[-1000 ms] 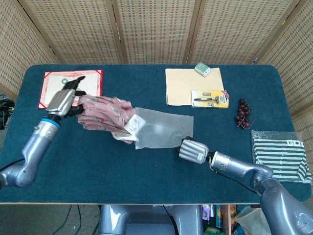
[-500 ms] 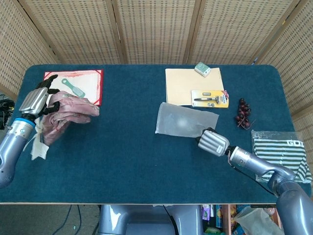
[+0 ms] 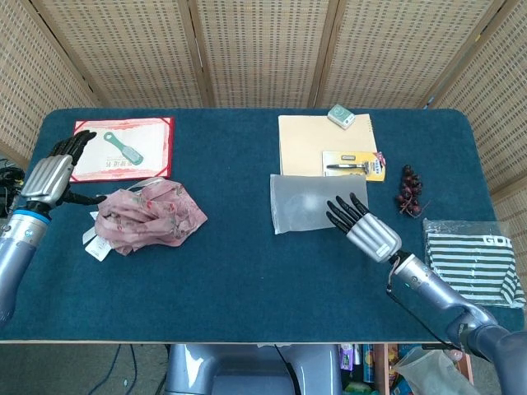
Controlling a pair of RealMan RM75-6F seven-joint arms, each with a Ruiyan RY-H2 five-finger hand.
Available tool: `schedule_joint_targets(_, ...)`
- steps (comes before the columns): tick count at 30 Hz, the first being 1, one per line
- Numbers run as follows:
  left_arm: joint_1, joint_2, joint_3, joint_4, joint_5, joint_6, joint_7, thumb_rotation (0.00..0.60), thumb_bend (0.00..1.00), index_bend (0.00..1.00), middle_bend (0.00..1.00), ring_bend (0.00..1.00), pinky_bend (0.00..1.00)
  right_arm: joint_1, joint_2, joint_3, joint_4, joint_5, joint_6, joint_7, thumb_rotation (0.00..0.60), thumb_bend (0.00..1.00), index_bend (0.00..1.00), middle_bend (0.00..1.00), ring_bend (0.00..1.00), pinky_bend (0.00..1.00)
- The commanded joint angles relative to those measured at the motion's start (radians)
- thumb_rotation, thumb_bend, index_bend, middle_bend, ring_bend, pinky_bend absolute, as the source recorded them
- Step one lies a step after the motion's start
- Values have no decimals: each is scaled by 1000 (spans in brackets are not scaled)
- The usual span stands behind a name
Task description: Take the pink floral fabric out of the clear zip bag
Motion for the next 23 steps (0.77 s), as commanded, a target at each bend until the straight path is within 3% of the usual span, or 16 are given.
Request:
schedule_joint_targets(1,96,37,26,-87,60,182,81,600,84,0,0,0,0,-105,145,53,-249,83,86,-8,600,0,0,0,0,0)
schedule_joint_targets(6,196,21,74,-128,127,355,157,600,83,0,0,0,0,-211,211,75,-424,152,173,8,600,0,0,0,0,0)
schedule_joint_targets(11,270,-14,111,-157,159,458,194,600,83,0,0,0,0,-298,216,81,-511,187,247,37,600,0,0,0,0,0)
schedule_joint_targets(16,344,-70,148,-169,201,567,239,600,83,0,0,0,0,-370,200,87,-541,206,311,100,600,0,0,0,0,0)
schedule_joint_targets(17,384,-100,185,-176,217,602,264,600,83,0,0,0,0,-410,198,87,-570,228,339,154,600,0,0,0,0,0)
schedule_joint_targets(19,411,-127,201,-175,238,637,282,600,84,0,0,0,0,-430,201,87,-578,221,358,173,600,0,0,0,0,0)
schedule_joint_targets(23,441,-150,221,-174,262,654,283,600,83,0,0,0,0,-455,202,90,-588,205,377,208,600,0,0,0,0,0)
